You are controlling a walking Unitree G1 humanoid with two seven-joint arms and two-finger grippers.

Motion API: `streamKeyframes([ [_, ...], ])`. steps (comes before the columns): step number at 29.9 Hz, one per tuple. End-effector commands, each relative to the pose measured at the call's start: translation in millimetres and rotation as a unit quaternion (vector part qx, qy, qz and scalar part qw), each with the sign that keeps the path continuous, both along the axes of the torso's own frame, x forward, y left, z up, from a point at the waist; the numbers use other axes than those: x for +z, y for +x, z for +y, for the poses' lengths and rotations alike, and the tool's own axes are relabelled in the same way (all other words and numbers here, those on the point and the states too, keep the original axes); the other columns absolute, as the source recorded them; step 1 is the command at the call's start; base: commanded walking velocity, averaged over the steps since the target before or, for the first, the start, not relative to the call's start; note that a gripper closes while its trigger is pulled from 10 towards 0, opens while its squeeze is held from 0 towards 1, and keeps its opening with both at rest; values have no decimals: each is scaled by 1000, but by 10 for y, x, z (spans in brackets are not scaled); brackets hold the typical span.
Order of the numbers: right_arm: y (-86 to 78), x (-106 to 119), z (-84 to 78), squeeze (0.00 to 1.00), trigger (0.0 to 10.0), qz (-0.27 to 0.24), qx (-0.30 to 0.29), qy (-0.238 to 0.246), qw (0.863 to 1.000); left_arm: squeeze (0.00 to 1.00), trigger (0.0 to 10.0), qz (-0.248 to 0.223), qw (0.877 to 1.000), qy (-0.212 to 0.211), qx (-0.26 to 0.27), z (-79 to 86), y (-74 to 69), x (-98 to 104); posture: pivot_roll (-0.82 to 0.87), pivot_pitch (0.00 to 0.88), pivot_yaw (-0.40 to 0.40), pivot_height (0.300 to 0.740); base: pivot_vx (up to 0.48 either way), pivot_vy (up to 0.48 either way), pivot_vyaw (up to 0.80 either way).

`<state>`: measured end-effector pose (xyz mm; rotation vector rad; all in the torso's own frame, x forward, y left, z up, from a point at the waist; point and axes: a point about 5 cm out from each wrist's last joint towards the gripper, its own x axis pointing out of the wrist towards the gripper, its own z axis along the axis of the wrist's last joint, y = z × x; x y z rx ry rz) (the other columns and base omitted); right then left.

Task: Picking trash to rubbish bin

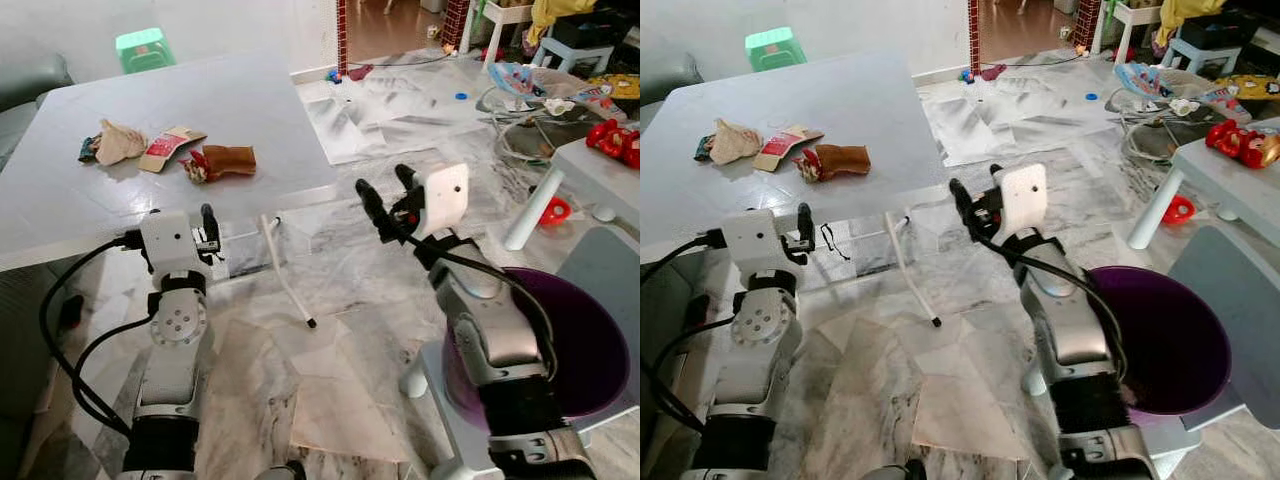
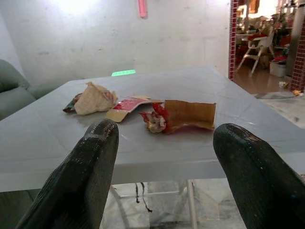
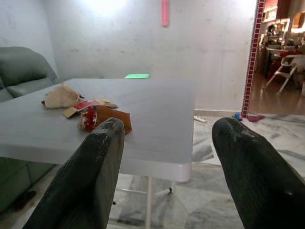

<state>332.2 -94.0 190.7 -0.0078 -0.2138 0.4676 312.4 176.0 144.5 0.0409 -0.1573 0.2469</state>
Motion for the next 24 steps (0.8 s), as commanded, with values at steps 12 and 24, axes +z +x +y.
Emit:
streamKeyframes([
  [12,53,71,12,0,10000,-17,17,-25,999,0,10000,-20,999,-27,14,-84,33,44,-42,12,-6,740,0,0,0],
  [24,53,96,33,0,10000,-25,6,-9,1000,0,10000,-14,1000,-24,8,-48,65,52,-39,21,25,740,0,252,0],
])
